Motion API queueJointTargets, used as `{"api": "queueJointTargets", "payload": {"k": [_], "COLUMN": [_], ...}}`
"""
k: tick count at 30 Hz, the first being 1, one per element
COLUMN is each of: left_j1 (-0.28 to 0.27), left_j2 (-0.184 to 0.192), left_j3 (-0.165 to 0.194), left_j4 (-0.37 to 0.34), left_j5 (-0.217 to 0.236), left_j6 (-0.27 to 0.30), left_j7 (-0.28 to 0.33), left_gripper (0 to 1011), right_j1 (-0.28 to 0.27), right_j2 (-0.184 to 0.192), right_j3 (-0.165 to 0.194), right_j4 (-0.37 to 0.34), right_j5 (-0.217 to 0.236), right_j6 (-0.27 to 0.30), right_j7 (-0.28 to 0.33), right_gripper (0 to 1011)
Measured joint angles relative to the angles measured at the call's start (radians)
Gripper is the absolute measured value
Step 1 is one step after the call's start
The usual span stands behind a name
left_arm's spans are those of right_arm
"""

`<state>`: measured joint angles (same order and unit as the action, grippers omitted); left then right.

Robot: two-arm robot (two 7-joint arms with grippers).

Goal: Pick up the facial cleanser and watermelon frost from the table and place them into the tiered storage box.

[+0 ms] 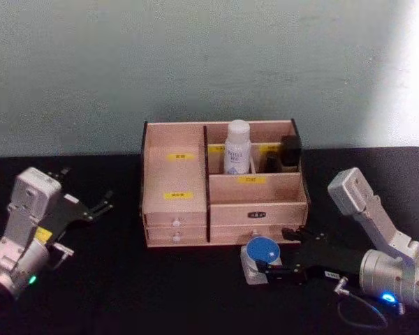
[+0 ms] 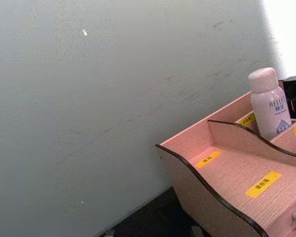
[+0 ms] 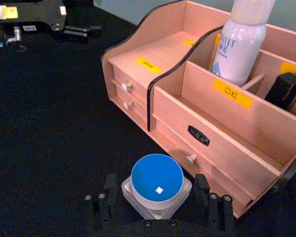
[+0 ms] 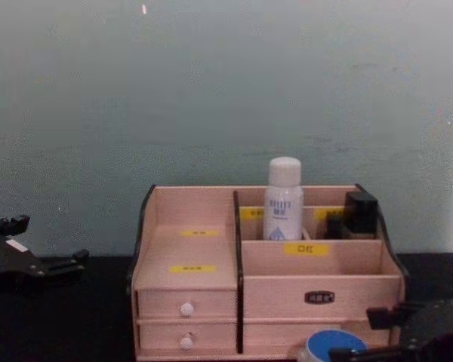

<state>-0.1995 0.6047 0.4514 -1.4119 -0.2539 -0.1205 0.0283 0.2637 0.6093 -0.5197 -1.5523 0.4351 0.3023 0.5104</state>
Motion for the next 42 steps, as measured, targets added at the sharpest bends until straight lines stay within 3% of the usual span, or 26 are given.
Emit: {"api": "queueJointTargets", "payload": {"k": [42], "left_j1": [0.000], "left_j2": [0.000], "left_j3": [0.000], "left_j4": [0.000], "left_j5": [0.000], "left_j6": [0.000], "left_j7": [0.000], "left_gripper": [1001], "right_j1": [0.072], "right_j2": [-0.076], "right_j3": [-0.039], "right_j4": [0.131], "right_j5": [-0.051], "right_j6": [0.002], "right_j7": [0.030], "right_gripper": [1000]}}
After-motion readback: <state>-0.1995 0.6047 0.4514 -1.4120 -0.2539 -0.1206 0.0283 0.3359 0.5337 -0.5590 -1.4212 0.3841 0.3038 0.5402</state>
